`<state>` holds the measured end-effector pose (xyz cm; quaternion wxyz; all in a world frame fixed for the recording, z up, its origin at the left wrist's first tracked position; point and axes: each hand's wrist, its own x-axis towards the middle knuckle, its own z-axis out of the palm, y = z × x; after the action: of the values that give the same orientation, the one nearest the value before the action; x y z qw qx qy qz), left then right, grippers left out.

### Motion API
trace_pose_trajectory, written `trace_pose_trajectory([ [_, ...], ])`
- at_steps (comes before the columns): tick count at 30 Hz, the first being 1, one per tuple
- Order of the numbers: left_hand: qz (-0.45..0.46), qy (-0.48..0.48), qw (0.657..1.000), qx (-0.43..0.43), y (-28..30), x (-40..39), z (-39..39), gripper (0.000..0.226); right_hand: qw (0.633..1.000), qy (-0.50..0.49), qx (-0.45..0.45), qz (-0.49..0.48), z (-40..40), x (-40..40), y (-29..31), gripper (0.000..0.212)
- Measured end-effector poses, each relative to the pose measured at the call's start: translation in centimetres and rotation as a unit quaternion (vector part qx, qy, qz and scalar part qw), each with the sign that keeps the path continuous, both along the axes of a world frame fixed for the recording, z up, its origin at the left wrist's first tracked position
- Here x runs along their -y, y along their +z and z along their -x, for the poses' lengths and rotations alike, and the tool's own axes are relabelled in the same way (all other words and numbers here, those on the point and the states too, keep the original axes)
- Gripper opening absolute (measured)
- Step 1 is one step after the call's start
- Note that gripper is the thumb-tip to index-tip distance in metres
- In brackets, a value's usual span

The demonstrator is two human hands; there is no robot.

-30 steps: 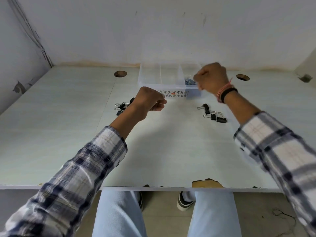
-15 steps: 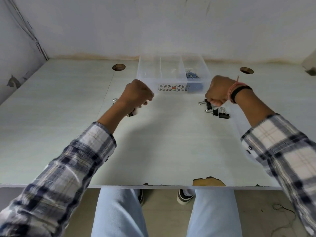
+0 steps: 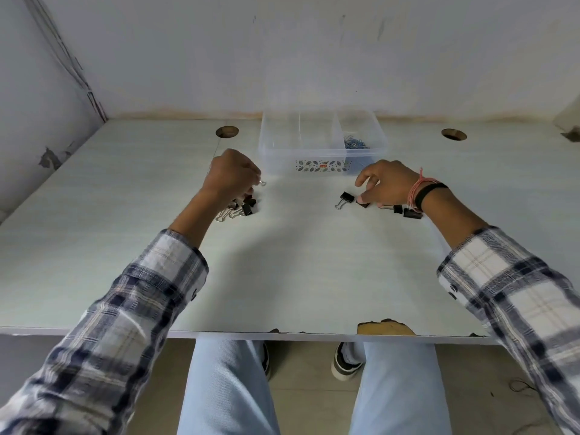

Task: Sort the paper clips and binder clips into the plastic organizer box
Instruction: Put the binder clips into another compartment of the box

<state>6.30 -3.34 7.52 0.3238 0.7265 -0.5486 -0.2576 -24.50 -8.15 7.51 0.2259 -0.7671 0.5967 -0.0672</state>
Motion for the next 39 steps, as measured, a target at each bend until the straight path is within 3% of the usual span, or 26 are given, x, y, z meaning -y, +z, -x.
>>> trace_pose_trajectory([
  [2, 0.006, 0.01, 0.998, 0.065, -0.2, 0.5, -1.3, 0.019, 0.999, 0.028, -0.016, -0.024, -0.5, -0.5, -0.4, 0.053],
  [5, -0.073, -0.027, 0.989, 0.122, -0.8, 0.6, -2.2, 0.021, 0.993, 0.1, -0.059, 0.015, -1.9, -0.8, -1.6, 0.059],
  [7, -0.124, -0.088, 0.974, 0.168, -1.0, 0.1, -1.8, 0.039, 0.991, 0.118, -0.044, 0.035, -2.7, -0.9, -2.0, 0.05],
  [10, -0.11, -0.154, 0.96, 0.205, -1.0, -0.5, -0.6, 0.059, 0.991, 0.125, -0.027, 0.046, -3.7, -1.3, -2.0, 0.033],
  [12, -0.092, -0.165, 0.959, 0.211, -1.3, -0.4, -0.2, 0.053, 0.991, 0.121, -0.023, 0.056, -4.0, -1.5, -1.9, 0.028],
  [15, -0.076, -0.16, 0.963, 0.204, -1.5, -0.4, 0.0, 0.022, 0.991, 0.107, -0.012, 0.076, -4.2, -1.9, -2.0, 0.025],
  [19, -0.052, -0.151, 0.967, 0.197, -1.5, -0.6, -0.3, 0.008, 0.993, 0.072, 0.032, 0.088, -4.5, -2.5, -2.6, 0.015],
  [23, -0.009, -0.093, 0.988, 0.124, -1.4, -0.4, -0.9, 0.016, 0.978, -0.027, 0.206, 0.016, -4.5, -2.8, -2.6, 0.013],
  [29, -0.016, -0.074, 0.995, -0.058, -0.8, -0.4, -1.7, 0.009, 0.888, -0.064, 0.432, -0.147, -4.2, -3.1, -2.1, 0.025],
  [34, -0.015, -0.11, 0.969, -0.221, 0.5, -0.5, -1.1, 0.007, 0.857, -0.04, 0.492, -0.148, -4.0, -2.5, -0.6, 0.026],
  [39, 0.051, -0.108, 0.965, -0.235, 3.0, 2.7, 1.0, 0.017, 0.888, -0.037, 0.456, -0.044, -4.2, 0.1, 3.0, 0.025],
])
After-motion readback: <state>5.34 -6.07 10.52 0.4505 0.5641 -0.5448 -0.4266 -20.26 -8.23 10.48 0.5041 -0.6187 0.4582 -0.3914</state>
